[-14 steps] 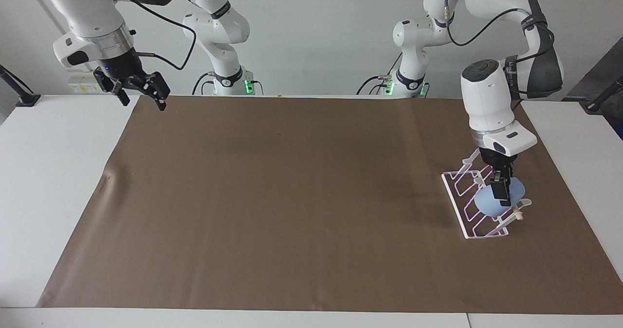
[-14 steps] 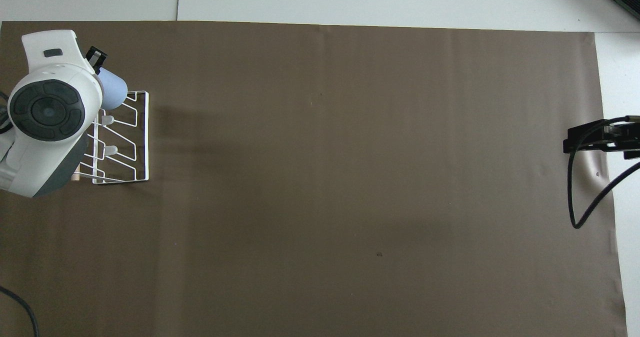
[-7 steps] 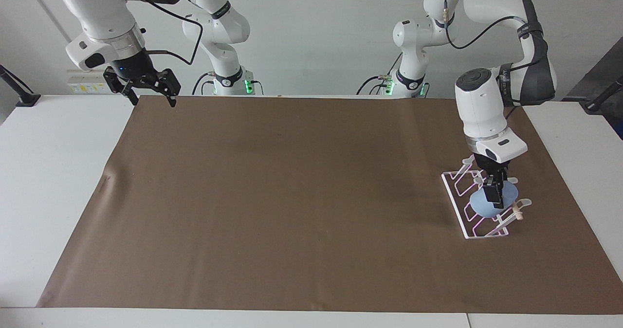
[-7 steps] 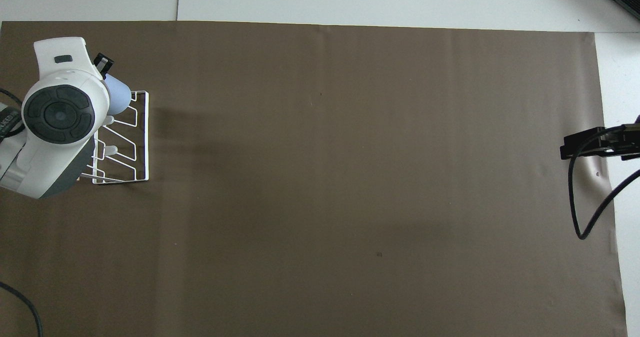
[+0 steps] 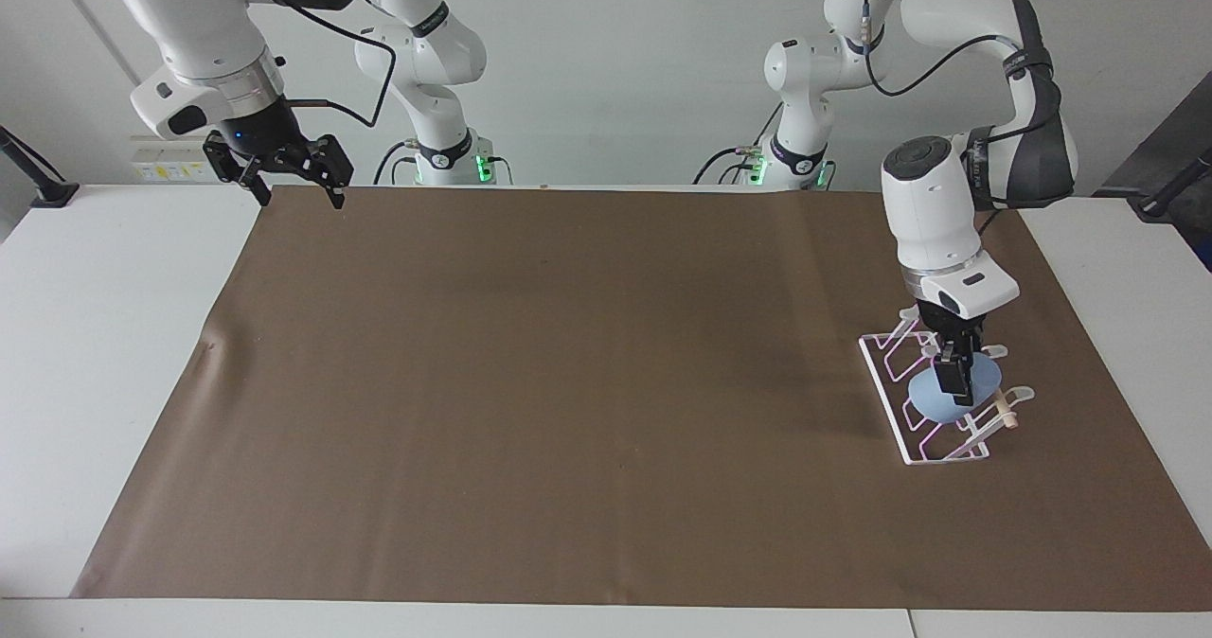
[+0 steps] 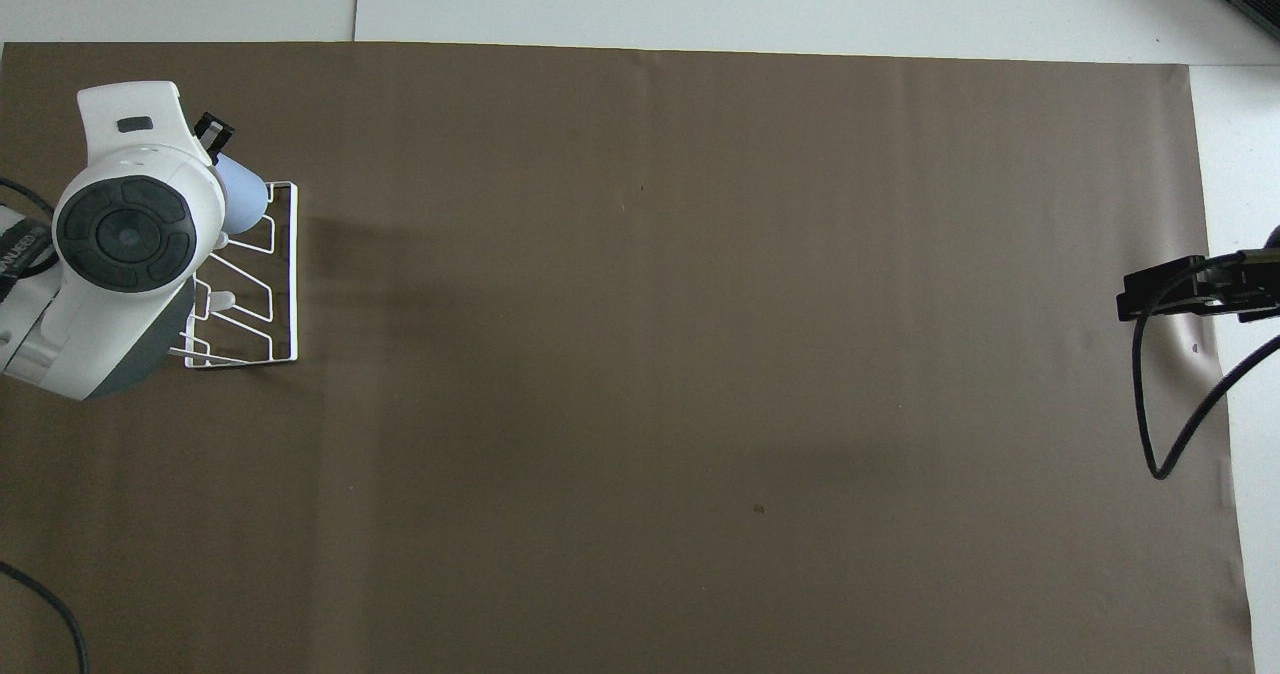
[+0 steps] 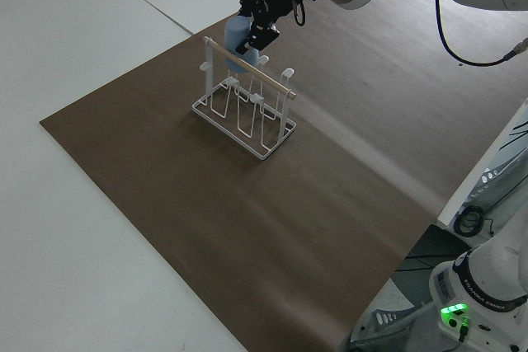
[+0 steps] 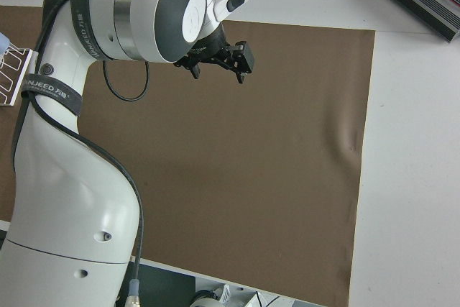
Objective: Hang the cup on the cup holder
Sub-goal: 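Lower the cup onto a rack peg with the left gripper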
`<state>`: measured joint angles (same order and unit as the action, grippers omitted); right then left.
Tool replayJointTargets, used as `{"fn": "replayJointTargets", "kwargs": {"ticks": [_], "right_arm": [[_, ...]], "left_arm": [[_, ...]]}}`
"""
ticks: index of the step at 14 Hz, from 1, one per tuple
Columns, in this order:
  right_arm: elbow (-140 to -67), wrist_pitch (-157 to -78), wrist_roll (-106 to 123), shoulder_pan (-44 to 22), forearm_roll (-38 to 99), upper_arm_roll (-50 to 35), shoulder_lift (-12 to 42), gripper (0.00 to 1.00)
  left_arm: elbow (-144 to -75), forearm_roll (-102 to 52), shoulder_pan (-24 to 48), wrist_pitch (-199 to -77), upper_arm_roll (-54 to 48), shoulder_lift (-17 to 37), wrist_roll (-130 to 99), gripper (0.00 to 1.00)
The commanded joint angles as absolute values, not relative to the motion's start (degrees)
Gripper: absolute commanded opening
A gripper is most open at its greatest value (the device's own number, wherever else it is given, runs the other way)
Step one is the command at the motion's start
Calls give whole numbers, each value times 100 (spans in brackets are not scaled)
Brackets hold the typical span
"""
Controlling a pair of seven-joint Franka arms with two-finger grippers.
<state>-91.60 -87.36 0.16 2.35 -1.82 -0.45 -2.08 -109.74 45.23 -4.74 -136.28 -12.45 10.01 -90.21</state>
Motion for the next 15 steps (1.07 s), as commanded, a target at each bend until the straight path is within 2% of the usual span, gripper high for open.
{"fn": "replayJointTargets", "kwargs": {"ticks": [1,2,4,6,8,15], "right_arm": [[-9237,-8684,62,246,-211,-62,-281,100],[-9229,-8684,62,246,-211,-62,-281,100],[-9229,-8684,62,246,-211,-62,-273,100],[-9229,-8684,62,255,-211,-62,-272,100],[-9229,-8684,62,255,-211,-62,-272,100],[-9237,-8684,53,255,-211,-62,-281,100]], "left_arm": [[-11118,4702,-492,-13737,-1248,896,-9167,66],[-11109,4702,-492,-13737,-1248,896,-9167,71],[-11109,4702,-492,-13737,-1248,896,-9167,72],[-11101,4702,-492,-13729,-1248,896,-9167,77],[-11101,4702,-492,-13729,-1248,896,-9167,89],[-11057,4702,-483,-13676,-1248,905,-9141,98]]}}
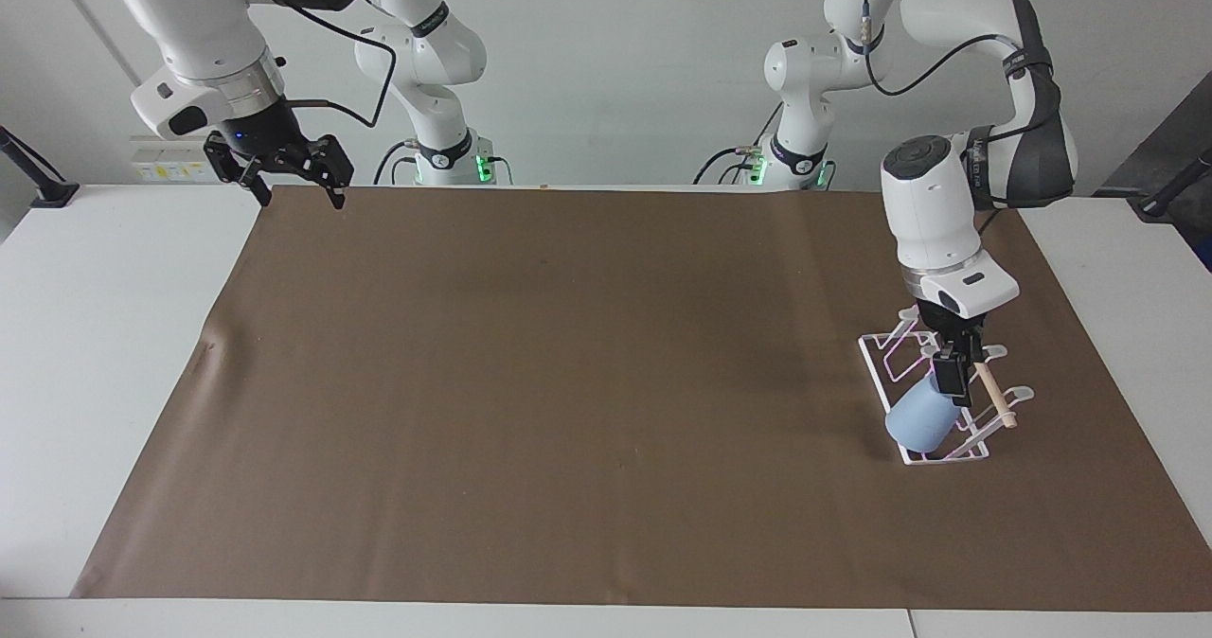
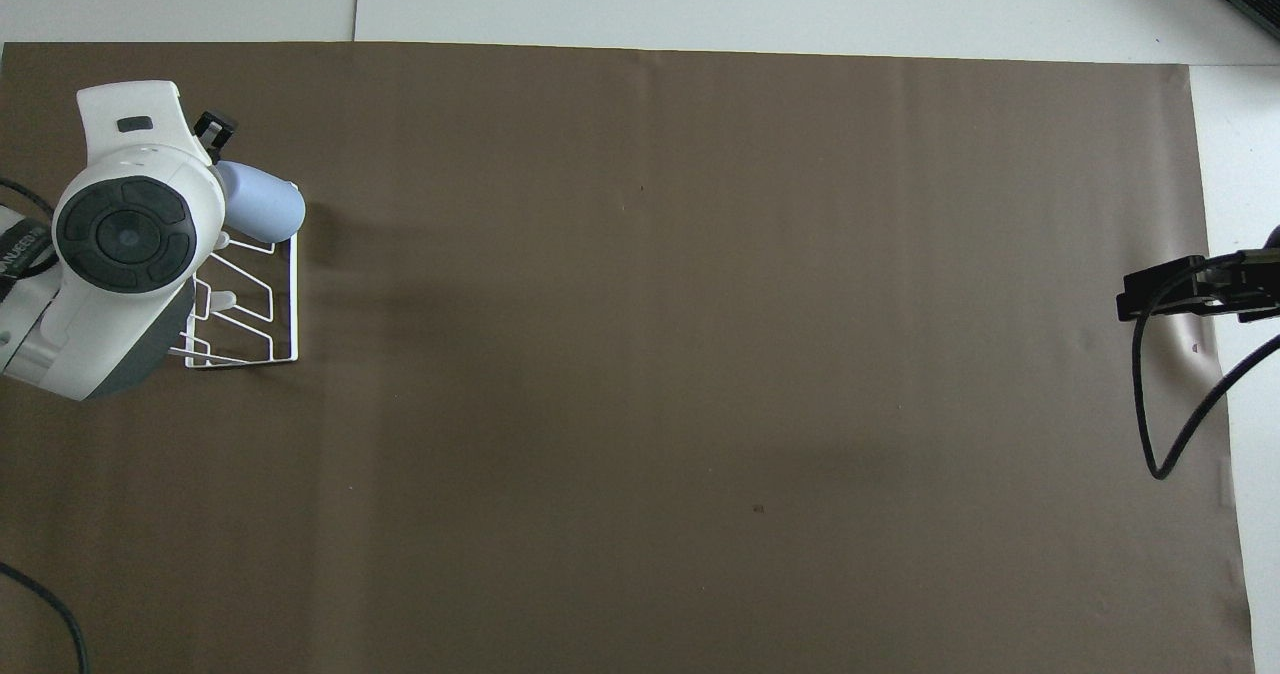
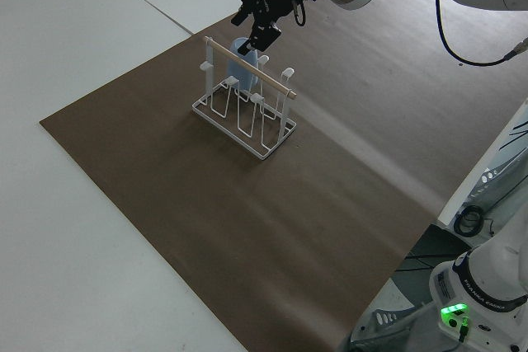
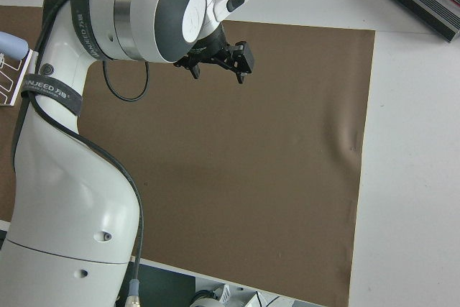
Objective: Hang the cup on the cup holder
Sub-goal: 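Lower the cup onto a rack peg with the left gripper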
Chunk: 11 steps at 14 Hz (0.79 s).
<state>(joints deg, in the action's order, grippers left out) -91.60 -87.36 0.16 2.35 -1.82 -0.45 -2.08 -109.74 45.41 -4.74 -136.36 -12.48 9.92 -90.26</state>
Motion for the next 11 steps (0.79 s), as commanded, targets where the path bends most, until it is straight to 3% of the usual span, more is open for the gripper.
{"fn": "replayJointTargets", "kwargs": {"ticks": [1,11], "right_arm": [[-9237,-8684,61,255,-211,-62,-281,100],[-9255,-8684,53,264,-211,-62,-281,100]], "left_arm": [[-11039,4702,-475,-13650,-1248,905,-9115,100],[-10960,4449,-448,-12868,-1327,581,-8622,100]]}}
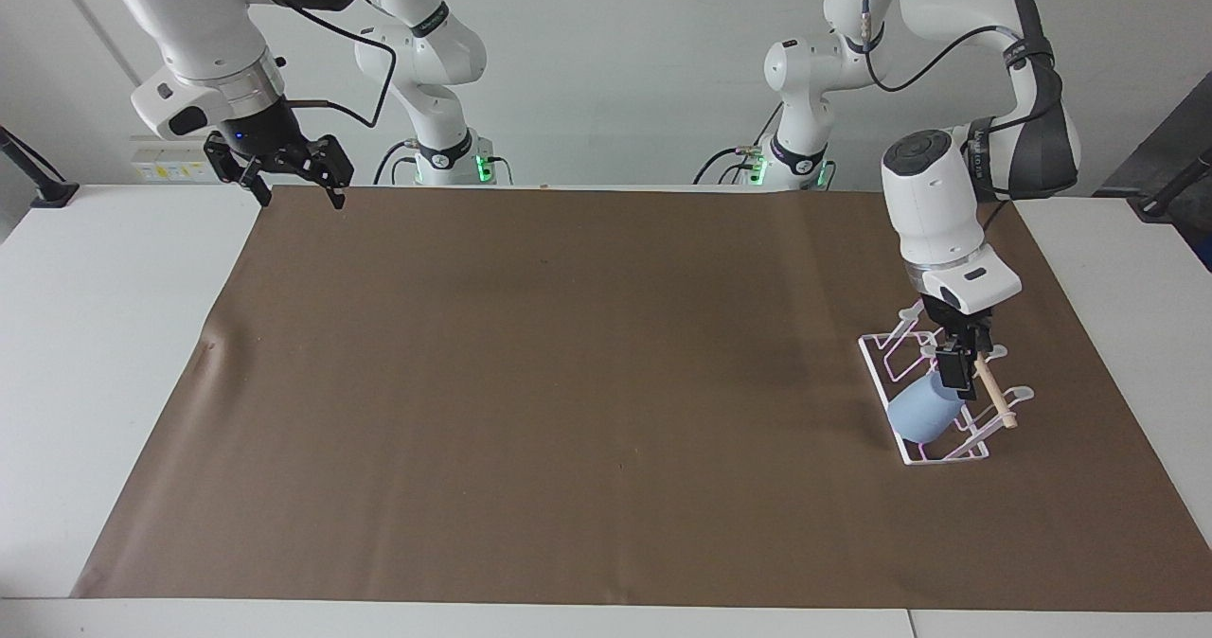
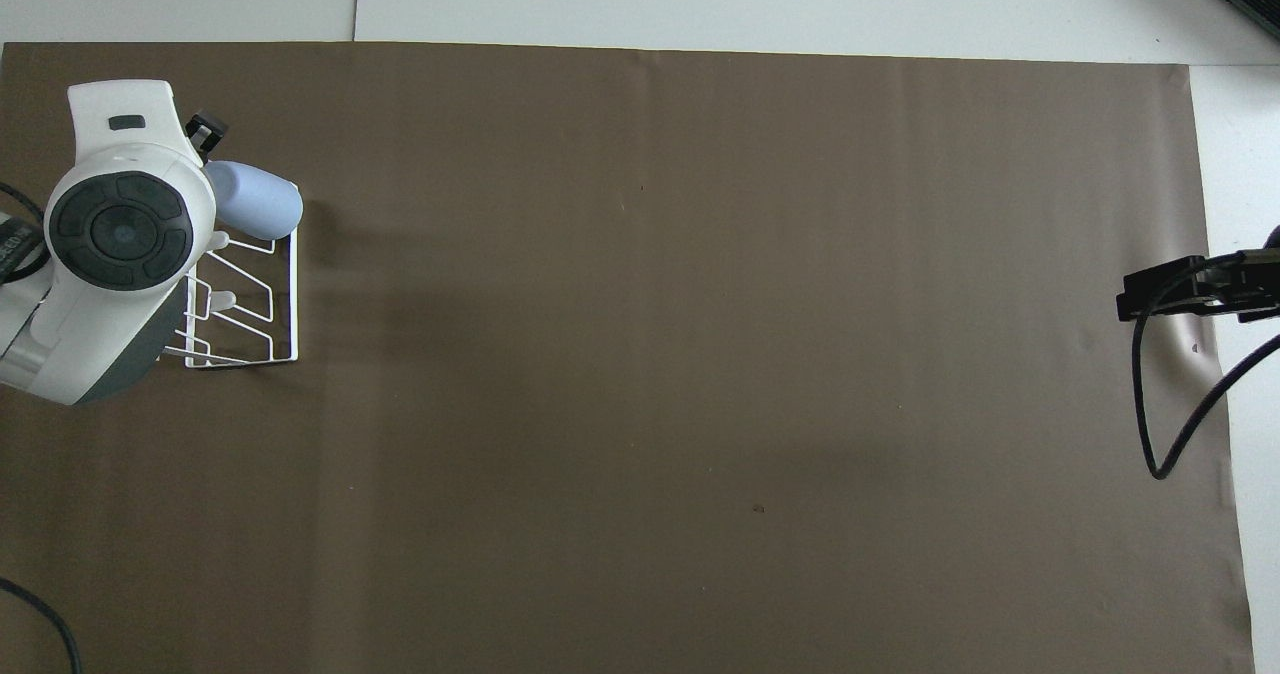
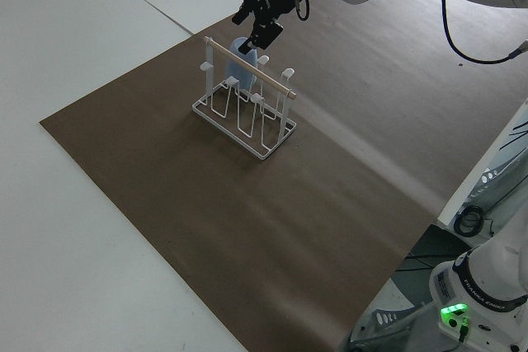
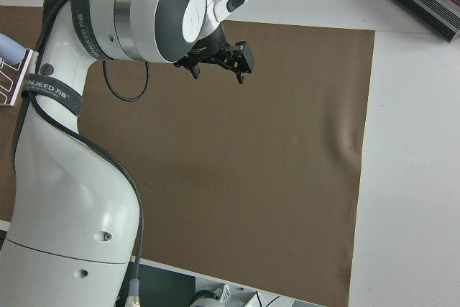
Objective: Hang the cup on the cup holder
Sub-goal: 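Lower the cup onto a rack peg with the left gripper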
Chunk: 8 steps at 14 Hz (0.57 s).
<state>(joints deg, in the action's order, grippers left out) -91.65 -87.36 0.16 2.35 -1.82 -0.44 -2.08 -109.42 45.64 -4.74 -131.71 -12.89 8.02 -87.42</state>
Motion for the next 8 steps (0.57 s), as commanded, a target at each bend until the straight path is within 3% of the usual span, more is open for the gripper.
{"fn": "replayJointTargets", "kwargs": {"ticks": [1,8], "right_arm": [[-9255,-8684,61,272,-211,-62,-281,100],[-9264,-8684,53,272,-211,-62,-290,100]], "left_arm": [[-10960,4299,-448,-12771,-1336,484,-8622,100],[-10513,2463,-404,-11805,-1450,-88,-6992,100]]}}
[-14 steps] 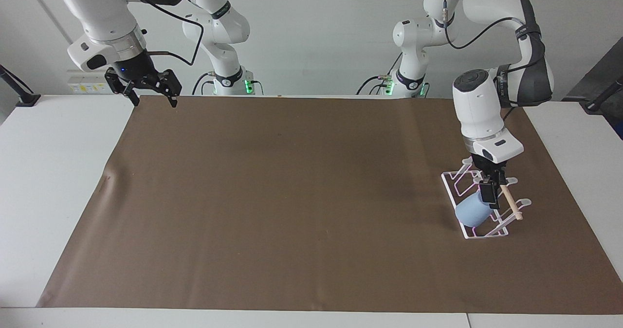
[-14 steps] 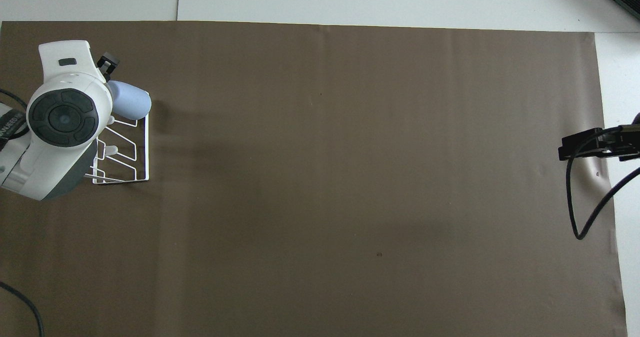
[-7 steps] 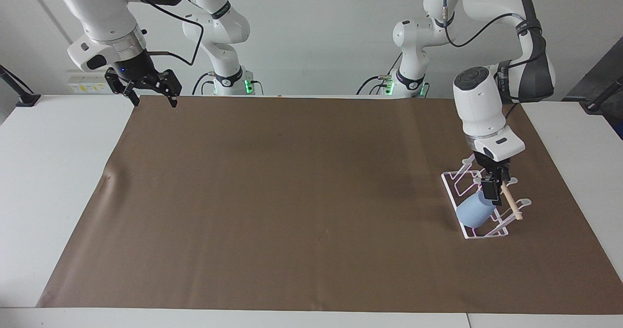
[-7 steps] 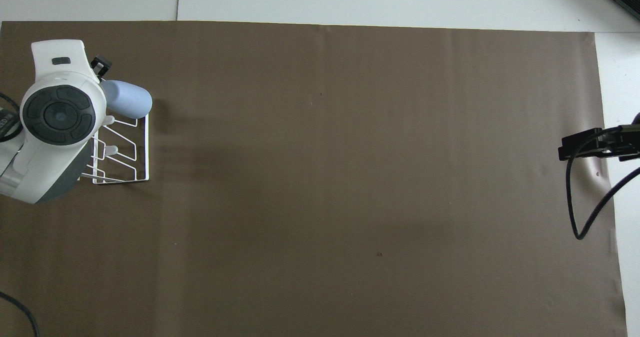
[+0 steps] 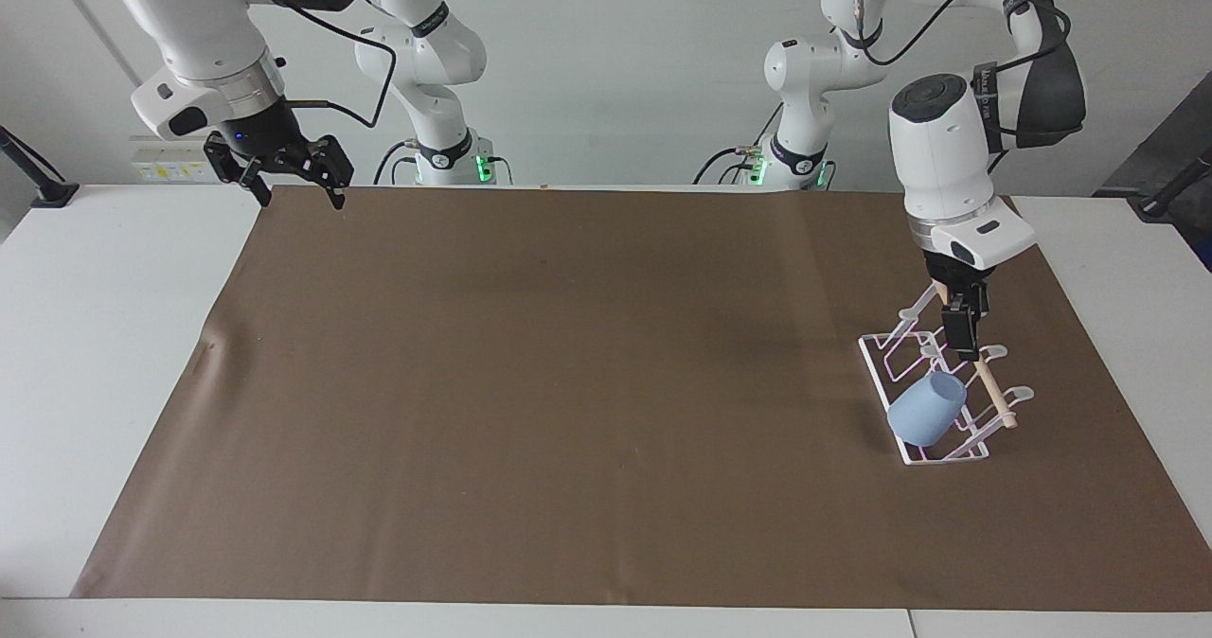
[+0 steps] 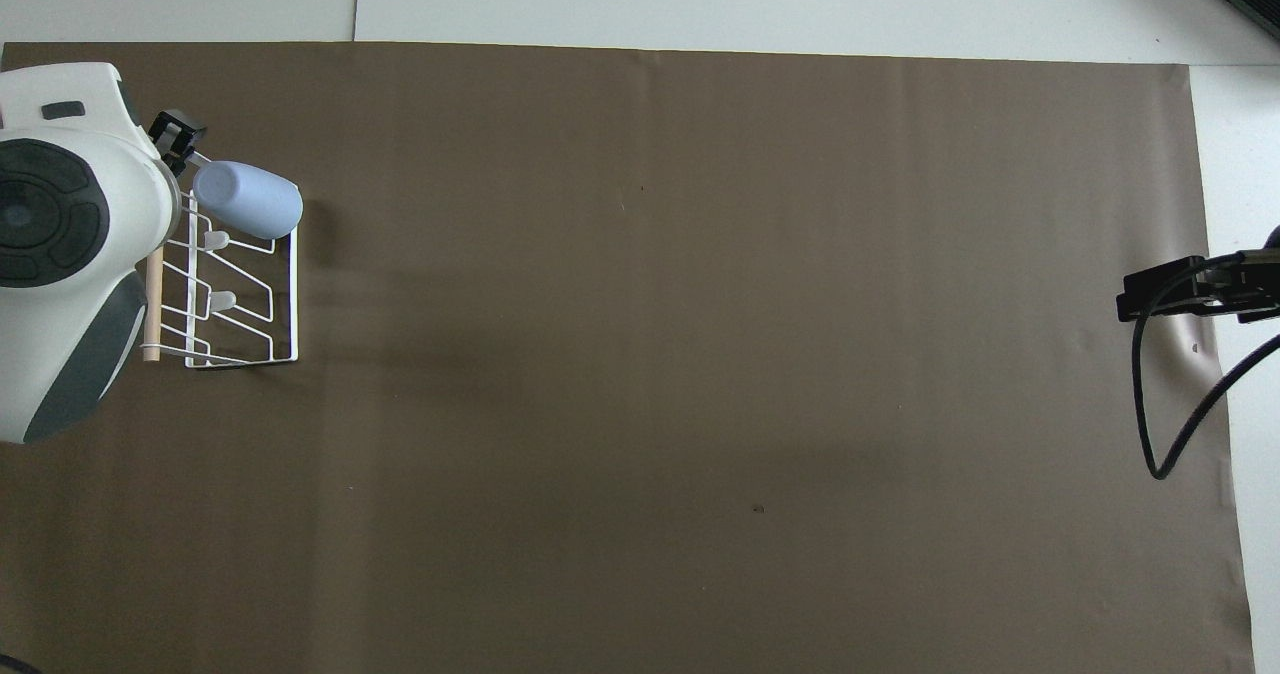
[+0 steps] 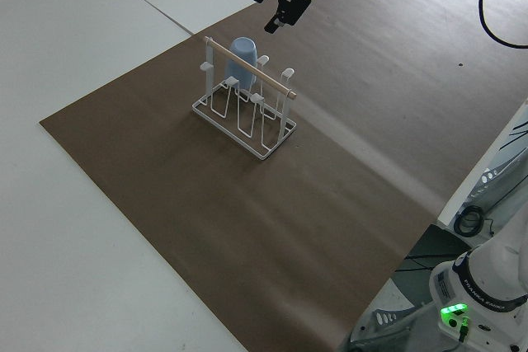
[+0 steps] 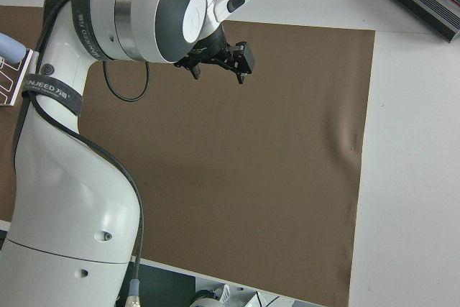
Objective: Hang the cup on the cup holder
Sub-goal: 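Open the left gripper and withdraw it from the rack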
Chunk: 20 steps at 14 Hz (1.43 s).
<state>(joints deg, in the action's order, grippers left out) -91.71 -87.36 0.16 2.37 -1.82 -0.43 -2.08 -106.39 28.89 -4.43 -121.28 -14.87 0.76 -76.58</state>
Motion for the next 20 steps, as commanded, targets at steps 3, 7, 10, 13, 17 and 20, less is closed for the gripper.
{"fn": "replayJointTargets", "kwargs": {"ticks": [3,7,10,13,17,20], "right_arm": [[-9264,-8692,53,272,-211,-62,-290,100],[-9264,-8692,-167,273,-211,-62,-290,100],[-9264,-8684,-473,264,-150,-62,-290,100],[-9264,-8684,-528,264,-35,-62,-290,100],[-9264,-8675,-492,255,-35,-62,-299,100],[-9264,-8675,-466,255,-35,-62,-299,100]], "left_arm": [[-10021,1770,-404,-11077,-1459,-79,-5123,100],[-9423,890,-422,-10285,-1441,-70,-3237,100],[-9080,388,-448,-9714,-1433,-53,-2411,100],[-8921,282,-431,-9343,-1398,-35,-1900,100],[-8755,53,-422,-8974,-1179,-53,-1144,100],[-8631,-44,-46,-8562,-618,-35,-495,100]]}}
